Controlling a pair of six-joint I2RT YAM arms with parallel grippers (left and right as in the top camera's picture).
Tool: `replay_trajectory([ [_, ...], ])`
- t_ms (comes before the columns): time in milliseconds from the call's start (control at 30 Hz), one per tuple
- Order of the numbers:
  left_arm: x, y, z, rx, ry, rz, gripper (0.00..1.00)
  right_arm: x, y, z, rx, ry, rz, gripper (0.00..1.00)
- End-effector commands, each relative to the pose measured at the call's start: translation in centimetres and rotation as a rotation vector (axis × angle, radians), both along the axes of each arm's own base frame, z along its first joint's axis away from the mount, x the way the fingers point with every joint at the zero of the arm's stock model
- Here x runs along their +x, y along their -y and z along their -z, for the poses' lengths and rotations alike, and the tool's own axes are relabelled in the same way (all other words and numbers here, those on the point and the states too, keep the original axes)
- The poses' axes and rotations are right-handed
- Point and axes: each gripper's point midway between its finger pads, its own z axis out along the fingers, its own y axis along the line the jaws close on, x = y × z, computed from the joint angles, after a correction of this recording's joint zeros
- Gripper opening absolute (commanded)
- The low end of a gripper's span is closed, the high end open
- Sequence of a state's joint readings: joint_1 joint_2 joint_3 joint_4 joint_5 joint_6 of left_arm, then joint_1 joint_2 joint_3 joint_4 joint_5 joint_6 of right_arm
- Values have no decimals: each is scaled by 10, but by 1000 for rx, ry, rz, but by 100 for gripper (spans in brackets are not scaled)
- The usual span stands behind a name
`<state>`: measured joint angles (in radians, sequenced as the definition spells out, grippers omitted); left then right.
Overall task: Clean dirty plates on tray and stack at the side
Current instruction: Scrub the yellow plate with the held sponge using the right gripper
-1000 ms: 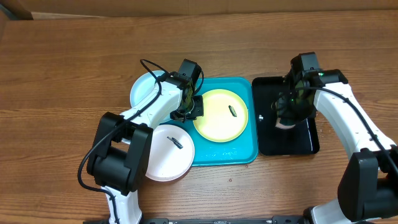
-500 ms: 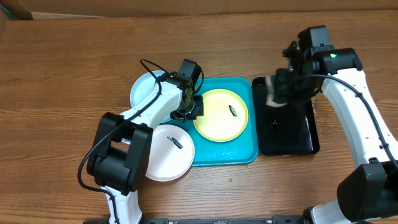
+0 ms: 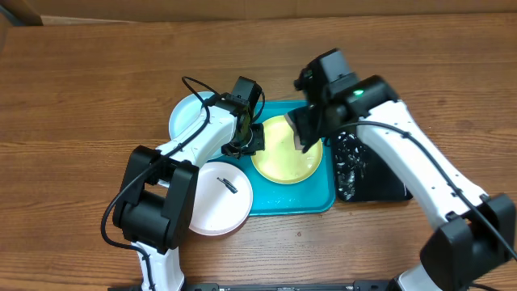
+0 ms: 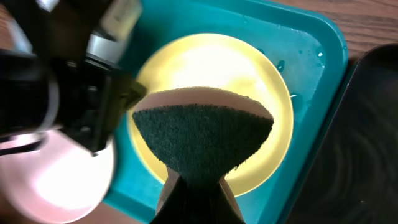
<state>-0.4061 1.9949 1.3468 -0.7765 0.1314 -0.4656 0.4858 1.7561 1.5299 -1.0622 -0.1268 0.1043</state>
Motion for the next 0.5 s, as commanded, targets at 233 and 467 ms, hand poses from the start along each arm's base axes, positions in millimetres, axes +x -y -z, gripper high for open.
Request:
replay_trajectory([
  [233, -1, -1, 1, 6, -1, -12, 4, 21, 16, 48, -271, 32, 23, 4],
  [467, -1, -1, 1, 6, -1, -12, 4, 24, 16, 79, -301, -19, 19, 4],
])
